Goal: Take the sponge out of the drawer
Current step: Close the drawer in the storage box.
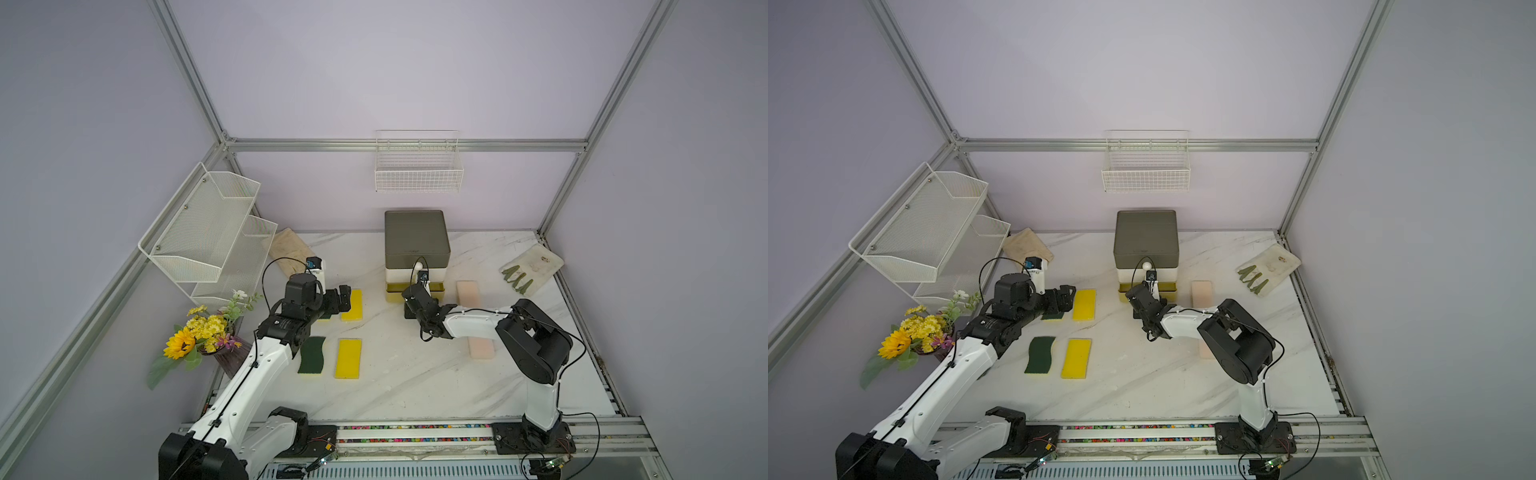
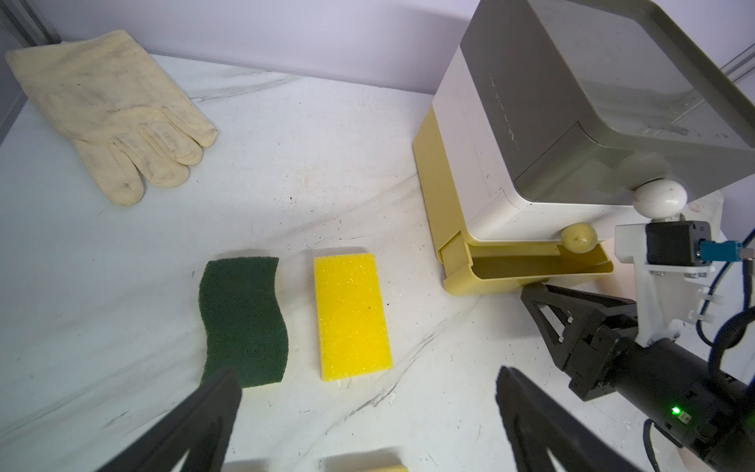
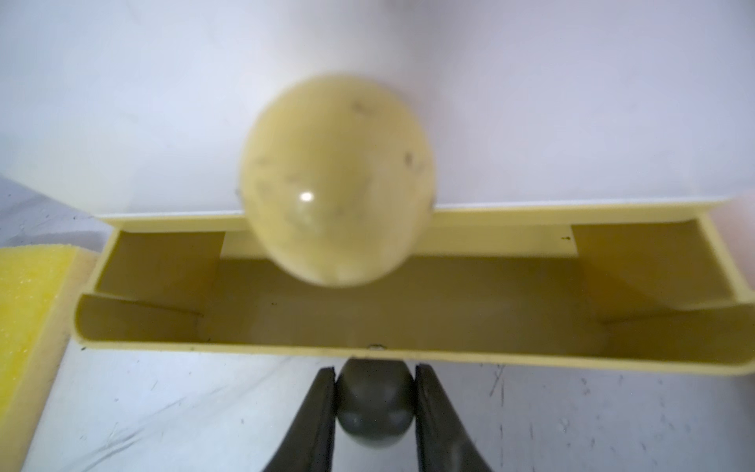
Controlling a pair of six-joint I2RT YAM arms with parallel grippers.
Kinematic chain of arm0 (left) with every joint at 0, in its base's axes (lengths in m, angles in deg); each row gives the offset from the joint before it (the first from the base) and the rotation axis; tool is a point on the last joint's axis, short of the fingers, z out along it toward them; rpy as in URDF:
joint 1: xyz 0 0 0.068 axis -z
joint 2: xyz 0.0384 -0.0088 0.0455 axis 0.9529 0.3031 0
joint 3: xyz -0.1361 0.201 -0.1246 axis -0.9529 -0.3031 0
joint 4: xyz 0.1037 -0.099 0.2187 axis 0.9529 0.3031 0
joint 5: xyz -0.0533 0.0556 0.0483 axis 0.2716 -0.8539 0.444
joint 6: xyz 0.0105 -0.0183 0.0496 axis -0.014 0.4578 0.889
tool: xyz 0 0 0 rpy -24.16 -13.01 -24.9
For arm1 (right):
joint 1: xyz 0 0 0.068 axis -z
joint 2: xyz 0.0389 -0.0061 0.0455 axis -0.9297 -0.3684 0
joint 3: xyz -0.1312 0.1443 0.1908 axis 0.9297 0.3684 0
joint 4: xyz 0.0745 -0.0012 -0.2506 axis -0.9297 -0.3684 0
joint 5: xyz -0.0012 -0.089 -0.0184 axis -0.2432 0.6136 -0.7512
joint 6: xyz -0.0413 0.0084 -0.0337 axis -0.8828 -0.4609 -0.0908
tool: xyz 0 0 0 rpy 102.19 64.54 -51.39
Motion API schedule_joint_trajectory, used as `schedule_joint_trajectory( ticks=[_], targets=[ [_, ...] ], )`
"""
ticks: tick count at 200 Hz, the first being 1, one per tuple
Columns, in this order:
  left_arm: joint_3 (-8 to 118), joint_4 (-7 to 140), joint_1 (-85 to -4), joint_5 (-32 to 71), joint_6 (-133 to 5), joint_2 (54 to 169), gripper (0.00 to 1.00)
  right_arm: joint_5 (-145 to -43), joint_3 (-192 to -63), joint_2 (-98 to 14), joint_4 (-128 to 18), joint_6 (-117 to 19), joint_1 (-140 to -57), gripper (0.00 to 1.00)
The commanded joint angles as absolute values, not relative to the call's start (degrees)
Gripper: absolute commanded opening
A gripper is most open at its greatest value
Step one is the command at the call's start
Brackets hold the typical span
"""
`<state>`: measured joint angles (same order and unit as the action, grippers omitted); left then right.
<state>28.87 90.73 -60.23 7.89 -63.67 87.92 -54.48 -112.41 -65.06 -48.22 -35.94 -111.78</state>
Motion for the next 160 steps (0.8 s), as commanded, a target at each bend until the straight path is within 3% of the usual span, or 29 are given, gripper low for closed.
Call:
schedule_joint_trajectory(
  ticks=[1, 160],
  targets=[
    [29.37, 89.89, -60.54, 8.16, -62.82, 87.49, 1.00, -51.51, -111.50, -66.50, -37.42, -39.61, -111.15, 0.10],
    [29.43, 89.89, -60.58, 8.17, -62.75, 87.48, 1.00, -51.51, -109.97, -73.47, -24.27, -41.63, -108.57, 0.10]
  ],
)
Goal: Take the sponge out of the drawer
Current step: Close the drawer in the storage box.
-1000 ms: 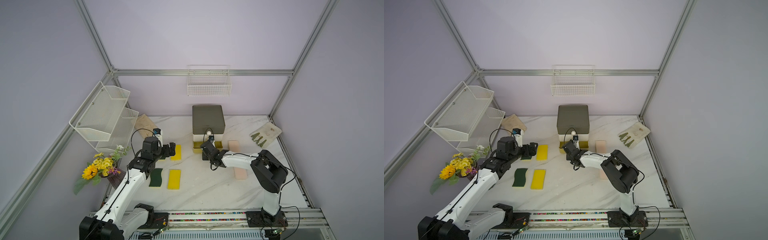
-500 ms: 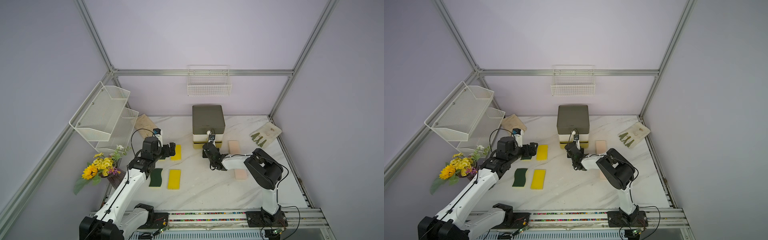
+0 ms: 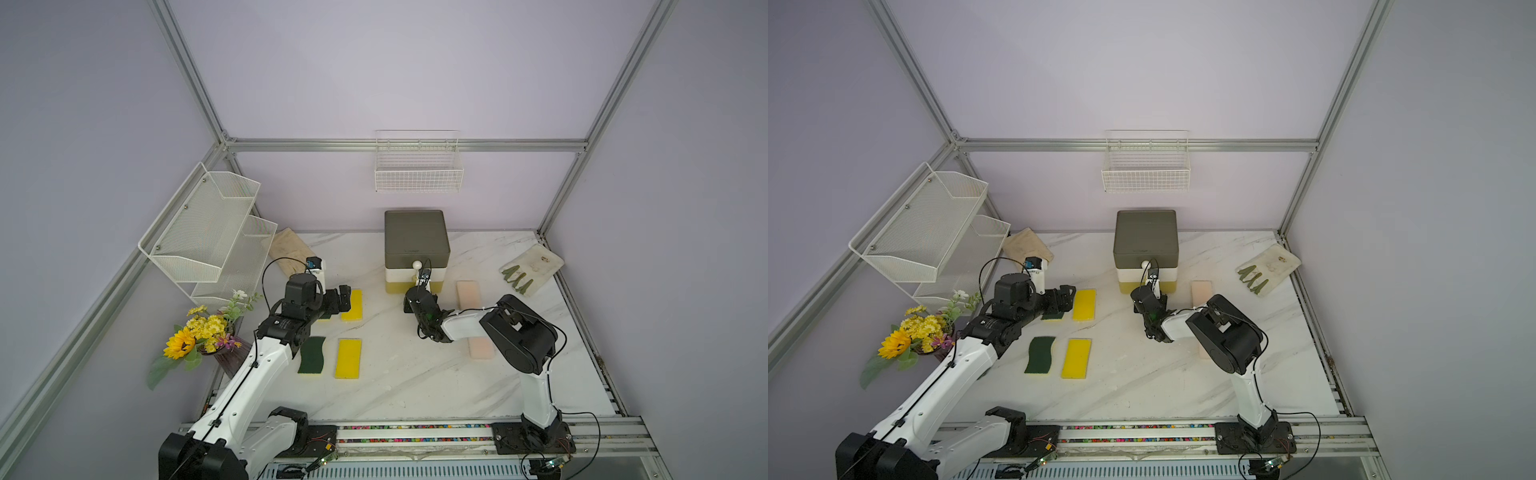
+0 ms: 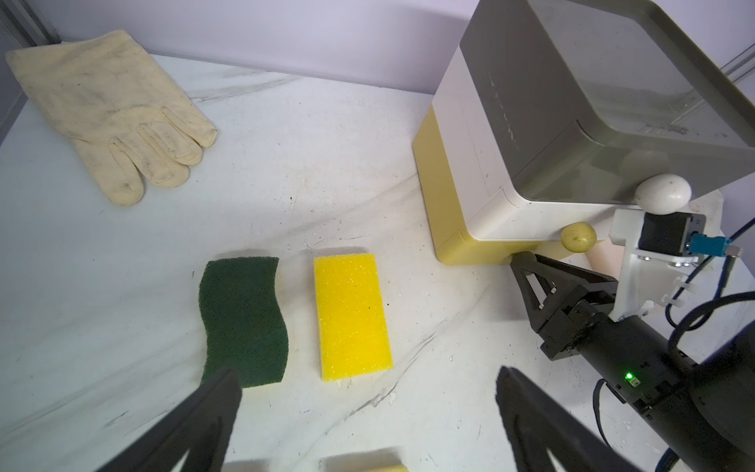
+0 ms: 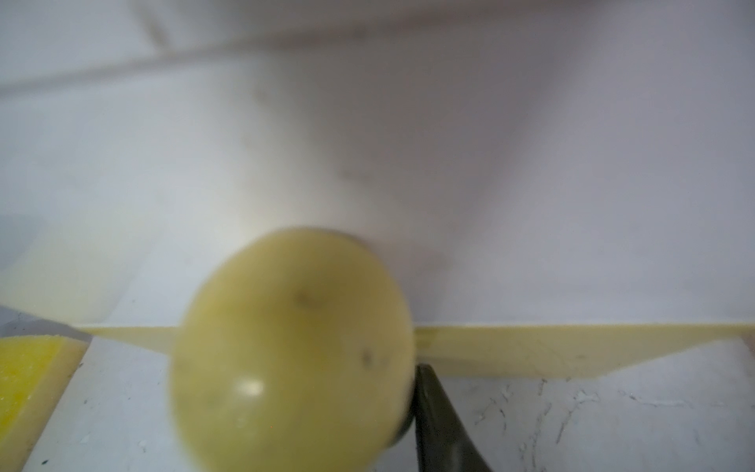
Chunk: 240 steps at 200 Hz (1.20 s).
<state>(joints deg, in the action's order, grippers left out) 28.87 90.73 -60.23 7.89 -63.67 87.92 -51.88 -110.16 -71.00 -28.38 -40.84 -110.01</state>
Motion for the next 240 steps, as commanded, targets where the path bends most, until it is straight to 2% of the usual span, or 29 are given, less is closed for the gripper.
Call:
schedule_joint_trajectory(
  ticks=[1, 29, 51, 73, 94, 133, 191, 240],
  targets=[
    [29.44, 89.89, -60.53, 8.17, -62.81, 87.48, 1.00, -51.51, -110.01, -73.45, -24.25, -41.64, -108.56, 0.10],
    [29.43, 89.90, -60.57, 8.01, -62.77, 87.48, 1.00, -51.85, -109.45, -73.46, -23.71, -41.63, -108.64, 0.13],
    [29.54, 89.95, -60.59, 8.00, -62.71, 87.48, 1.00, -52.18, -108.06, -72.07, -23.20, -41.63, -108.57, 0.18],
    [29.46, 89.89, -60.57, 7.94, -62.69, 87.48, 1.00, -53.50, -106.75, -70.00, -22.74, -41.68, -108.59, 0.29],
    [29.42, 89.89, -60.57, 7.73, -62.59, 87.56, 1.00, -55.44, -106.38, -67.88, -23.65, -42.64, -108.57, 0.45],
    [29.38, 89.98, -60.61, 7.34, -62.44, 87.57, 1.00, -56.87, -102.96, -61.51, -24.18, -42.78, -108.55, 0.63],
    [29.28, 89.88, -60.66, 6.98, -62.03, 87.58, 1.00, -56.91, -94.67, -48.07, -25.97, -44.09, -108.62, 0.73],
    [28.94, 89.69, -60.67, 4.29, -60.52, 86.57, 1.00, -54.78, -87.53, -33.85, -27.74, -48.14, -108.59, 0.78]
  ],
)
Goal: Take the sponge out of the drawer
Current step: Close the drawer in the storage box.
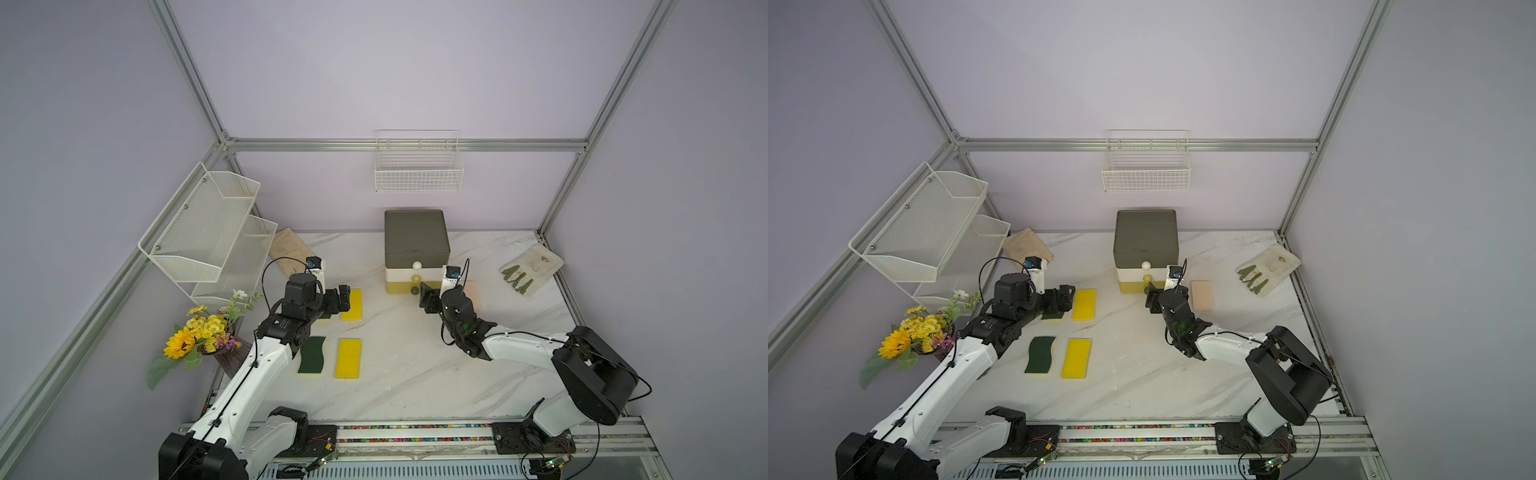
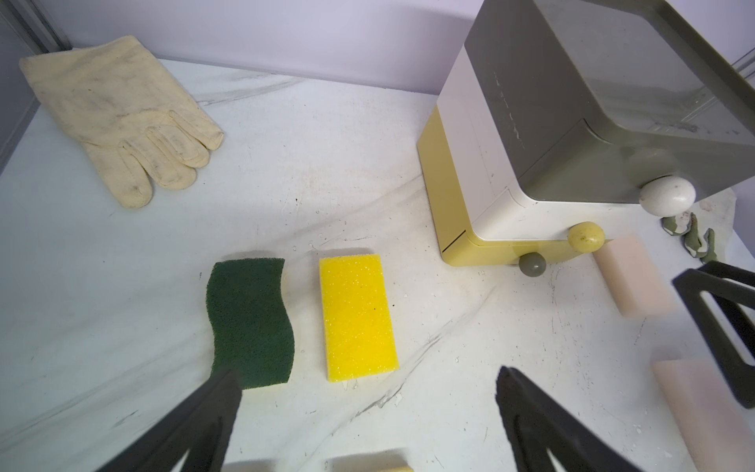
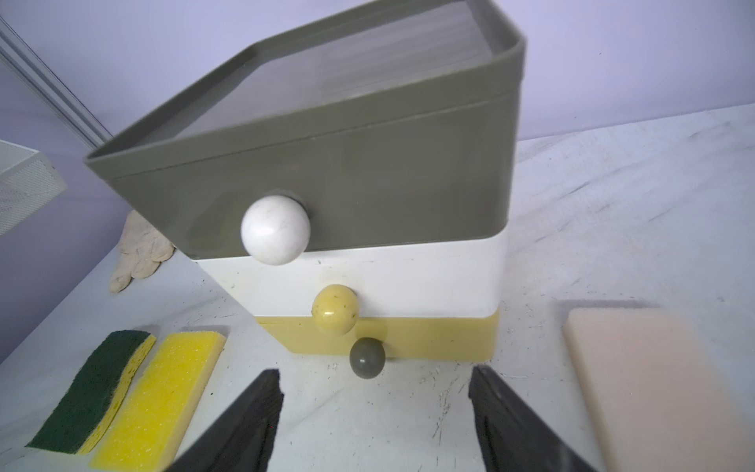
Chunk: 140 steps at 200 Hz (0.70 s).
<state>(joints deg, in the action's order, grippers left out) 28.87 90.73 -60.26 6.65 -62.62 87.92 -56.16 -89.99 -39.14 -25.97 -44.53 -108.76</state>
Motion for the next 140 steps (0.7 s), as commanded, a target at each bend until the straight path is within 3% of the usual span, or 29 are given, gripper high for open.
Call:
schedule_joint_trajectory(
  ticks=[1, 47, 94, 140],
  targets=[
    [28.93, 89.66, -60.62, 4.16, -60.51, 86.54, 1.00, -54.72, -87.45, -33.60, -27.87, -48.27, -108.57, 0.79],
    [25.13, 84.79, -60.63, -1.40, -57.75, 82.63, 1.00, -49.90, -84.21, -24.99, -29.93, -54.23, -107.43, 0.88],
    [16.22, 70.63, -60.75, -8.25, -54.16, 77.42, 1.00, -49.49, -80.60, -15.49, -30.53, -55.64, -101.36, 0.96],
    [12.41, 58.35, -61.95, -13.98, -52.50, 83.75, 1.00, -47.62, -79.85, -12.73, -30.73, -59.53, -93.13, 0.98]
  ],
)
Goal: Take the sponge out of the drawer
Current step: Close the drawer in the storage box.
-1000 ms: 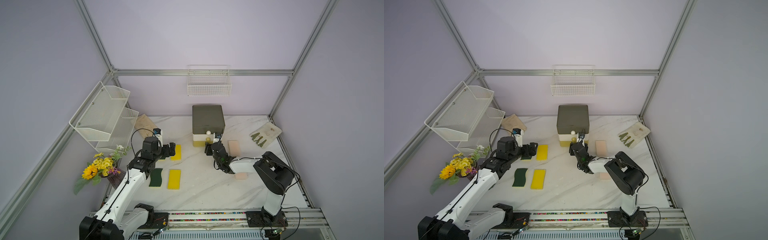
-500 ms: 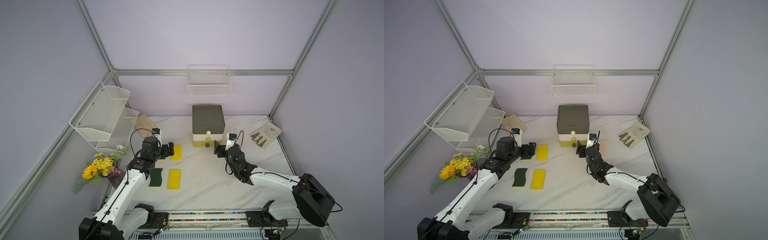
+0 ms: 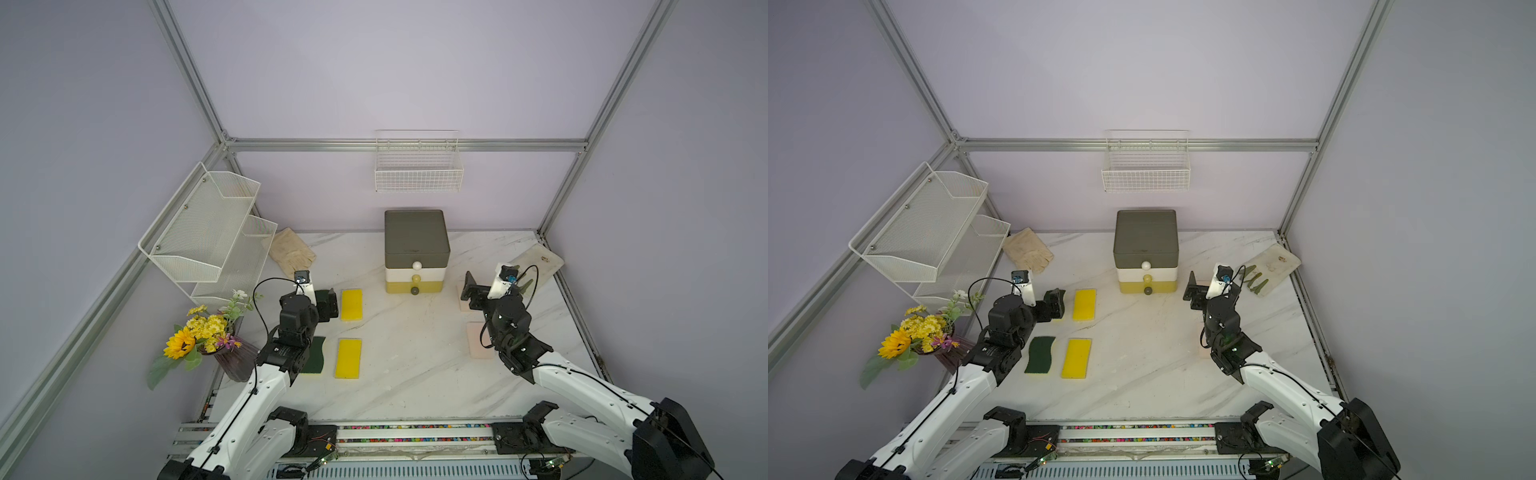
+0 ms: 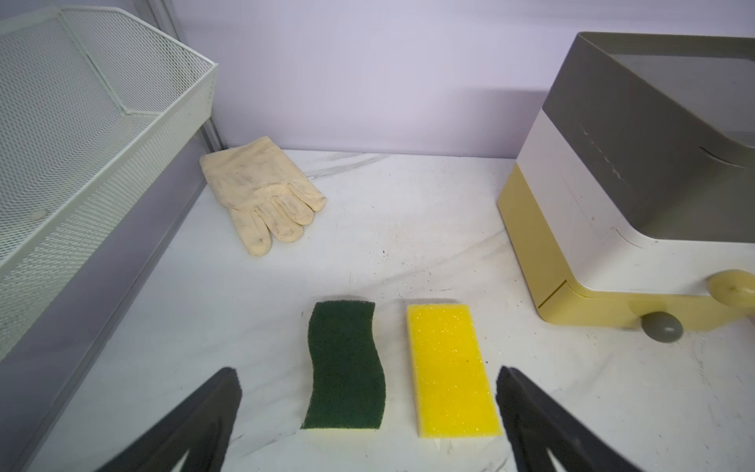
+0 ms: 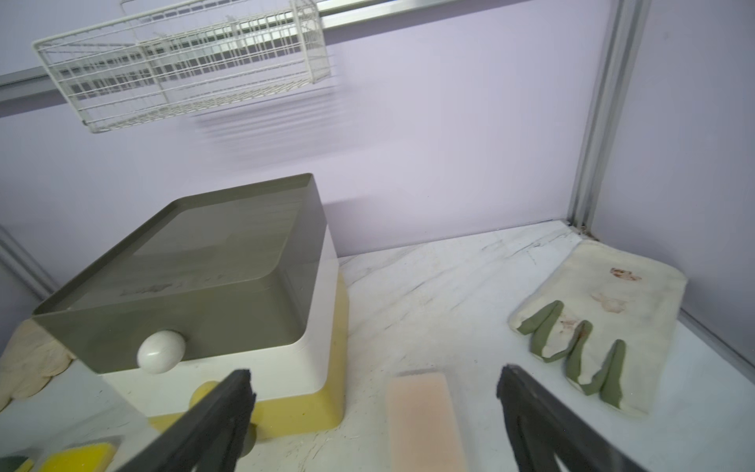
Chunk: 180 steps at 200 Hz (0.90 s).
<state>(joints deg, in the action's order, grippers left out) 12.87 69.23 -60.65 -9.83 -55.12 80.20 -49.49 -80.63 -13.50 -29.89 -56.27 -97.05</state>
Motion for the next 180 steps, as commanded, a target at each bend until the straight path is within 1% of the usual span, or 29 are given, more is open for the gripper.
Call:
schedule_joint_trajectory(
  ticks=[1, 15, 48, 85, 124, 167, 180],
  targets=[
    [12.41, 58.17, -62.01, -13.98, -52.45, 83.85, 1.00, -47.81, -79.83, -12.81, -30.73, -59.59, -92.88, 0.98],
    [12.35, 55.96, -63.03, -14.42, -52.37, 87.17, 1.00, -51.02, -79.44, -13.28, -30.36, -60.51, -89.22, 0.97],
    [11.91, 51.40, -67.18, -15.05, -53.10, 94.46, 1.00, -53.97, -78.42, -17.66, -27.81, -60.79, -81.30, 0.97],
    [9.45, 43.19, -69.84, -14.93, -51.80, 99.67, 1.00, -59.83, -74.28, -22.90, -16.85, -62.93, -74.33, 0.97],
    [7.24, 35.05, -71.12, -13.32, -51.10, 103.58, 1.00, -66.51, -70.94, -30.29, -5.57, -64.64, -70.98, 0.97],
    [5.51, 26.96, -71.39, -13.30, -49.49, 108.39, 1.00, -68.94, -67.87, -38.45, 8.95, -69.84, -70.54, 0.97],
    [5.24, 24.71, -71.39, -13.01, -49.16, 111.01, 1.00, -70.75, -68.52, -38.98, 8.36, -69.71, -70.34, 0.97]
  ],
)
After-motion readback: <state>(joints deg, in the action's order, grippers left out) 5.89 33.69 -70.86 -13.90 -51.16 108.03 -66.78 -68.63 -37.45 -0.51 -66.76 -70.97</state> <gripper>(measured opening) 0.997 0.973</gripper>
